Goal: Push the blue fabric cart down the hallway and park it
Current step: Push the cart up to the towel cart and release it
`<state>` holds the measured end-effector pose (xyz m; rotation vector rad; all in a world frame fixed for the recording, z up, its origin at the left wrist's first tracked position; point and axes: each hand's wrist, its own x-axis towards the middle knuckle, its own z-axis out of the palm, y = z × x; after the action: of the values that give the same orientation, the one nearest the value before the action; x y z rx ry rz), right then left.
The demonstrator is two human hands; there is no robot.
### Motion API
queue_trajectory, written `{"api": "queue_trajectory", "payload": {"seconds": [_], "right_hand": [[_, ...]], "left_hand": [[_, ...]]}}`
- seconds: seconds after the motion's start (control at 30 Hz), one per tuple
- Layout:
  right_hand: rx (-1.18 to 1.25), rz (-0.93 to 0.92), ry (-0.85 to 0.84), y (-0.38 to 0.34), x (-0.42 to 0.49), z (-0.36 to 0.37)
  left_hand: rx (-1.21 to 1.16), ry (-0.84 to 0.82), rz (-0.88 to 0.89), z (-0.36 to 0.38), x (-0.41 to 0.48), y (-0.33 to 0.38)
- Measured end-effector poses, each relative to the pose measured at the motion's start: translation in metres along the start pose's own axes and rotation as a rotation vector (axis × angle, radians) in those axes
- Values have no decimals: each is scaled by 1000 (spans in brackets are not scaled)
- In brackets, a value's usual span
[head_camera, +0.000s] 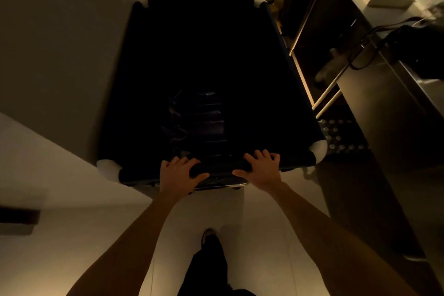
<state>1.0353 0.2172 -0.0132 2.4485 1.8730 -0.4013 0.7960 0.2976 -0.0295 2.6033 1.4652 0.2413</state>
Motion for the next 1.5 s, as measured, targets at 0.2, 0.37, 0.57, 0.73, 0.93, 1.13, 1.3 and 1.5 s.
{"api": "queue_trajectory", "payload": {"seconds": [0.2, 0.37, 0.57, 0.73, 0.93, 1.13, 1.3, 1.5], "right_hand": [[-2, 2, 6, 2, 43, -6], [-11, 8, 10, 3, 76, -11], [-17, 16, 17, 3, 108, -18], [-7, 21, 13, 4, 126, -20], [-16, 16, 42, 7, 146, -18], [-30, 17, 48, 5, 163, -26], [-12, 9, 39, 5, 182, -31], [-2, -3, 45, 7, 209, -38]], "left_hand": [[-14, 11, 2, 1, 42, -10], [-14, -1, -9, 1, 73, -19], [-12, -20, -20, 2, 104, -28], [-33, -56, -30, 0, 121, -32], [-53, -85, -43, 0, 140, -35], [-91, -67, -45, -3, 157, -40], [-94, -102, -53, -3, 178, -46], [-89, -158, -73, -4, 207, -53]]}}
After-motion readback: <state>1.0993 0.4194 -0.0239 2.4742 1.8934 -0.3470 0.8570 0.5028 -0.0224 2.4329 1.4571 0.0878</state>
